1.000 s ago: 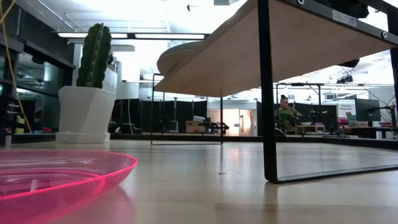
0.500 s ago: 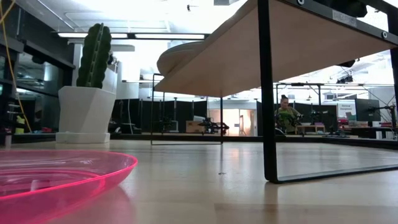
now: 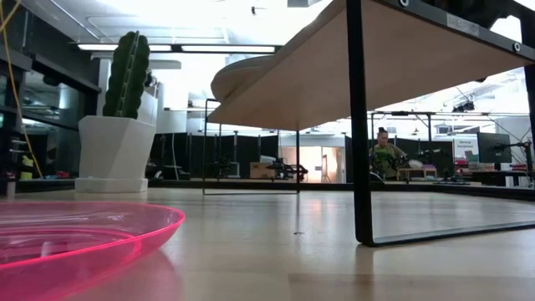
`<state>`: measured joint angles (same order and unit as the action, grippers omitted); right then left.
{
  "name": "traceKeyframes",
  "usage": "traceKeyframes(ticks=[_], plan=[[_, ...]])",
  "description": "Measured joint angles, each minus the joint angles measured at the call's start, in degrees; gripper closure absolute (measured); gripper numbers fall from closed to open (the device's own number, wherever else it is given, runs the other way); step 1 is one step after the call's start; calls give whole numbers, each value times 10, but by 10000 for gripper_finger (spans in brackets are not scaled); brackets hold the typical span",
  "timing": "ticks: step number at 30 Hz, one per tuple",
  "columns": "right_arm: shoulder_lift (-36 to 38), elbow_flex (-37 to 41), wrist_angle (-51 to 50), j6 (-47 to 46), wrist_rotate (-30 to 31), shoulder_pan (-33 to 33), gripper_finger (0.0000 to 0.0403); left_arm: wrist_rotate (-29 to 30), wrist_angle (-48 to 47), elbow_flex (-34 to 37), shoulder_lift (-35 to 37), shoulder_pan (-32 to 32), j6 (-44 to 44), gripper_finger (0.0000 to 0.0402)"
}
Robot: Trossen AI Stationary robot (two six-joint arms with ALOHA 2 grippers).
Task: Place and stack plates onto a shelf
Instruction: Stack the left pink transparent plate on top of the pink plate on the shelf
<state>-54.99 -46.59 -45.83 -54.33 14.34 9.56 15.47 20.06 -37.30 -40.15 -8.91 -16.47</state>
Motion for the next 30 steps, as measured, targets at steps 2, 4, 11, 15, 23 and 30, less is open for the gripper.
traceKeyframes(ticks=[2, 4, 11, 15, 23, 30], plan=[[40, 0, -18, 14, 14, 0, 403, 1, -28, 0, 7, 0, -10, 401], [84, 0, -22, 33, 21, 0, 403, 0, -67, -1, 11, 0, -39, 401], [178, 0, 5, 34, 51, 0, 403, -60, -210, 0, -11, -22, -149, 400], [187, 0, 8, 33, 75, 0, 403, -147, -270, 0, -54, -40, -193, 374], [162, 0, 11, 2, 74, 0, 403, -306, -446, 0, -171, -125, -136, 291], [119, 0, 30, 3, 65, 0, 403, -286, -559, 0, -271, -211, 29, 249]])
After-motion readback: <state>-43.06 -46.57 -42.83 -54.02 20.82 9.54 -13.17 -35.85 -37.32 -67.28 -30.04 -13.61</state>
